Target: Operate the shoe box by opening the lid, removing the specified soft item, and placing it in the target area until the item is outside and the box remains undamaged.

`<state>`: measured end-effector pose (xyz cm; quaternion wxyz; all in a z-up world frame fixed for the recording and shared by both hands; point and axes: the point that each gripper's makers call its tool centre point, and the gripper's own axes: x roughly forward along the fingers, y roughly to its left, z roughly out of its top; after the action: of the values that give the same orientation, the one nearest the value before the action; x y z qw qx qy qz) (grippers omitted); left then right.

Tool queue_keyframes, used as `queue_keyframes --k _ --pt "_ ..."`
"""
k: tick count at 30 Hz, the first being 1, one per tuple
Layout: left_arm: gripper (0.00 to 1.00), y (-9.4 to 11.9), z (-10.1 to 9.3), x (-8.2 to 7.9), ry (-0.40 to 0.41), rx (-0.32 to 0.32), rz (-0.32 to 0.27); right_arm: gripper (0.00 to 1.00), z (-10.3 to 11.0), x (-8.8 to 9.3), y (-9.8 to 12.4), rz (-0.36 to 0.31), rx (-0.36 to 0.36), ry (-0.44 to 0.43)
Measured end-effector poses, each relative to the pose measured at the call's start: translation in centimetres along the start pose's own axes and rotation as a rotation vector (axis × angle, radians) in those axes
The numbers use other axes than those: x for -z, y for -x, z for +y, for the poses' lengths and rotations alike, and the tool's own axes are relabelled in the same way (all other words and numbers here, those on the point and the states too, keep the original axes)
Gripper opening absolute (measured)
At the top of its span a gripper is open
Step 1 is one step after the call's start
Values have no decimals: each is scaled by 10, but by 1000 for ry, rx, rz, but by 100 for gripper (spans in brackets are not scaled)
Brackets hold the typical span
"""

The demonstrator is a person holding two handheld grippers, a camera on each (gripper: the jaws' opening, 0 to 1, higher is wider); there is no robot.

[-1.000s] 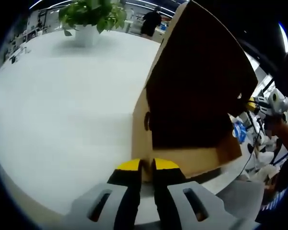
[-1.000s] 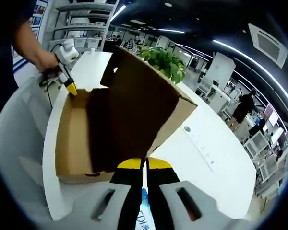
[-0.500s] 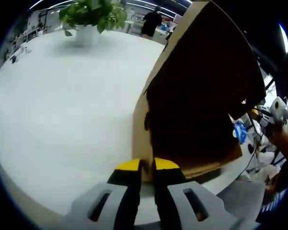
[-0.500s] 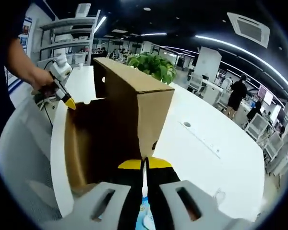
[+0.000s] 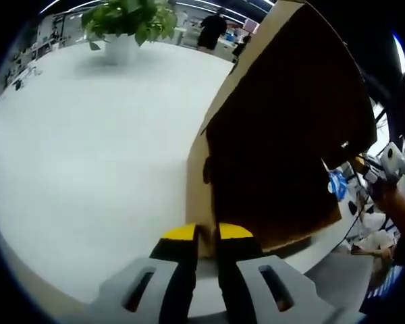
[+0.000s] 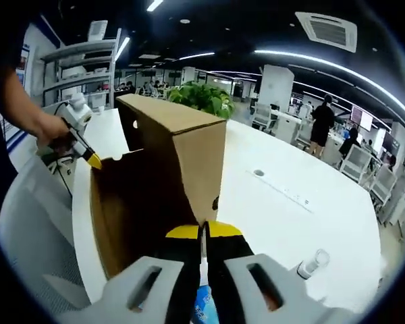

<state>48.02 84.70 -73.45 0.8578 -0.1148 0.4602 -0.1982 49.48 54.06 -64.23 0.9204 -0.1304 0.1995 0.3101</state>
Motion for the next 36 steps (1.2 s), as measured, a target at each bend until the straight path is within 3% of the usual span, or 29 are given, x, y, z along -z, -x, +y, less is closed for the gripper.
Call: queue_keyframes --k 8,14,23,30,36 --pt "8 -1 0 0 10 11 12 0 4 3 3 -54 65 -1" --pt "9 3 -3 5 13 28 40 0 9 9 6 -61 73 1" --pt "13 21 -17 -11 8 83 -10 0 10 10 6 -76 95 23" --pt "11 41 -35 -35 -16 149 -78 0 14 15 8 -74 98 54" --pt "11 50 -49 -47 -129 180 -139 0 19 19 8 -73 101 62"
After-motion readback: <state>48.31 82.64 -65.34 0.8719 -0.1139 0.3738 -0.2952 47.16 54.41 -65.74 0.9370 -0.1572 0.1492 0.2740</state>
